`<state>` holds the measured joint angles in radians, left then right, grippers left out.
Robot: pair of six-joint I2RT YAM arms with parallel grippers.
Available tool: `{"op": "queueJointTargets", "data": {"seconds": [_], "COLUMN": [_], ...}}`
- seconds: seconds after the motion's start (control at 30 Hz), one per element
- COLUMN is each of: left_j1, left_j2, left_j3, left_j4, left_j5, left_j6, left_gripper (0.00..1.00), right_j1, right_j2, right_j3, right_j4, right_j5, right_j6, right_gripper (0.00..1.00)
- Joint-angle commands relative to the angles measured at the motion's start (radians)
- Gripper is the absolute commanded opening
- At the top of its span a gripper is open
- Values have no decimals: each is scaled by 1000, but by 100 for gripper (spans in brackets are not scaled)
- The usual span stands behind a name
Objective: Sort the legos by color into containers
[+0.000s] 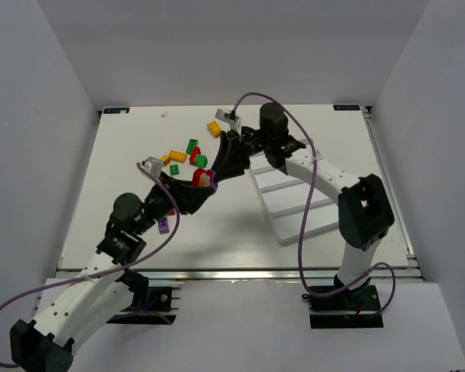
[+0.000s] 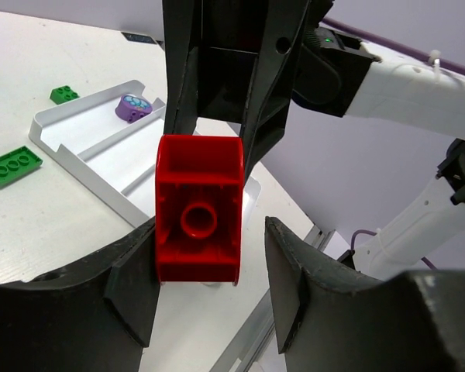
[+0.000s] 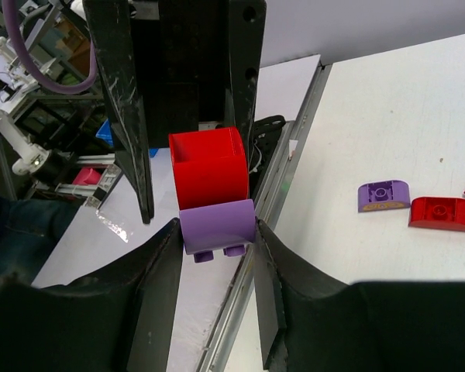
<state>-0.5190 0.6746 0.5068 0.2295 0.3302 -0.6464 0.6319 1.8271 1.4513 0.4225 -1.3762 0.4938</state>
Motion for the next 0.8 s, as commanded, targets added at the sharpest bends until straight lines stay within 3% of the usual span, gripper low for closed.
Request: {"op": "queueJointTargets", "data": {"seconds": [0.0, 0.23, 0.37, 0.63, 0.77], "left_j1": [-3, -1, -3, -1, -1], "left_j2": [-27, -20, -17, -47, -86], "left_j3": [33, 32, 35, 48, 53], "left_j4": [-12, 8, 4, -10, -28], "left_j5": [10, 18, 13, -55, -108], "left_j6": [-1, -13, -12, 16, 33], "left_gripper": [62, 59, 48, 5, 4], "right_j1": [-14, -14, -14, -17, -24], "right_j2": [4, 1, -3, -11, -15], "right_j3": [44, 21, 9, -17, -49], "right_j4": [101, 180, 196, 216, 210], "right_j5": [-26, -35, -35, -40, -40], "right_j6": [51, 114, 121, 135, 109], "right_gripper": [0, 0, 0, 0, 0]}}
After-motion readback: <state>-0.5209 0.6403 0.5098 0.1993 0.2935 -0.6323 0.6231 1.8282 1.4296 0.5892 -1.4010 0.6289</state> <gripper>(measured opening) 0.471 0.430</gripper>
